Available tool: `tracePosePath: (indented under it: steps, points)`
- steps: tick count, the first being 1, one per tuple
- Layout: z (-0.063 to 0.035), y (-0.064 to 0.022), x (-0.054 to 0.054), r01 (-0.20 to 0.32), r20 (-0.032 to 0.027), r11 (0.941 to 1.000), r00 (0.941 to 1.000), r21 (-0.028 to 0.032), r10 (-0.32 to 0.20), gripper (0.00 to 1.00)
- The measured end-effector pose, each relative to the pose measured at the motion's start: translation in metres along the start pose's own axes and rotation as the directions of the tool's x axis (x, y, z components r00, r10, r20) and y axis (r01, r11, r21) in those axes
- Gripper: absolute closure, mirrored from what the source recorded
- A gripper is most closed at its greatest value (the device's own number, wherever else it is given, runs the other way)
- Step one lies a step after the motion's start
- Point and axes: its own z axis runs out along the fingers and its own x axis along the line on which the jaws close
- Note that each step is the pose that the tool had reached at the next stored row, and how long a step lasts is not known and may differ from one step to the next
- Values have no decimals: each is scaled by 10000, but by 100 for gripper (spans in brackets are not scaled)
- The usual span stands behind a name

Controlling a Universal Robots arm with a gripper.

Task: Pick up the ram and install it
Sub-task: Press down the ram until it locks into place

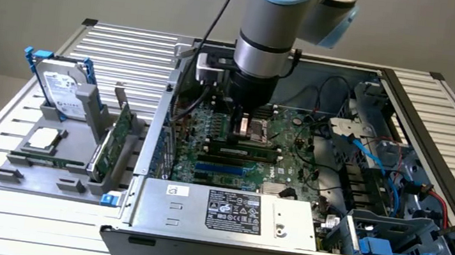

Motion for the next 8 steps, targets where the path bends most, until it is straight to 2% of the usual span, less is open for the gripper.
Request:
tracePosePath:
  steps: [8]
  points:
    - [75,-5,-2,-2,-3,10000,10000,-3,2,89]
